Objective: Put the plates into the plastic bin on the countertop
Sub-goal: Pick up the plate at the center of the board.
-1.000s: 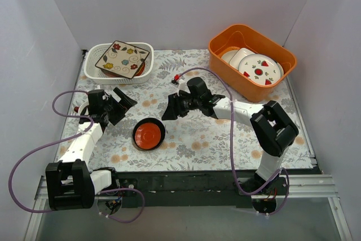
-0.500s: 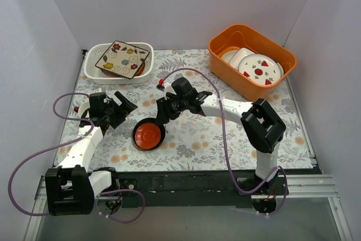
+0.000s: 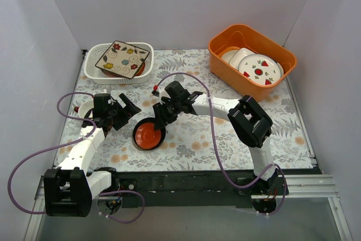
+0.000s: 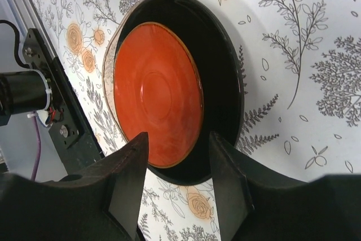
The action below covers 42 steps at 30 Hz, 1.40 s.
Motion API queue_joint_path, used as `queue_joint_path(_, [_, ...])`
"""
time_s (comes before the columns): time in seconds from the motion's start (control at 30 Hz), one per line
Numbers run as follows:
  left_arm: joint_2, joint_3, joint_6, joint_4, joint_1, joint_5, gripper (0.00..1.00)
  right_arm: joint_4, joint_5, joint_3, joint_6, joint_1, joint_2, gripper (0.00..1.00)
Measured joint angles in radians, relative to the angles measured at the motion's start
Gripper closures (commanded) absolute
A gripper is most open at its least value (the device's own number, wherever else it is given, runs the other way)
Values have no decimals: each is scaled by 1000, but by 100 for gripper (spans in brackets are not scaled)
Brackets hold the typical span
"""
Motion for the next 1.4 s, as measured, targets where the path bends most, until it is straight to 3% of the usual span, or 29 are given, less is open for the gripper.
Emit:
queue_joint_path(0.6, [0,0,3,0,-14,-10,13,-96,34,126,-13,13,98,49])
queue_joint_path(0.7, [0,0,3,0,-18,-10,12,-103,30,146,-14,14,110,62])
queue_joint_path(0.73, [0,0,3,0,-18,-10,12,-104,34,149,-16,15,113,75])
queue_joint_path(0.87, [0,0,6,0,-19,-10,12,-109,34,150,-19,13,124,96])
queue_joint_path(1.4, [-54,-1,10,2,-23,5,12,-6,-26,54,26,-2,72,99])
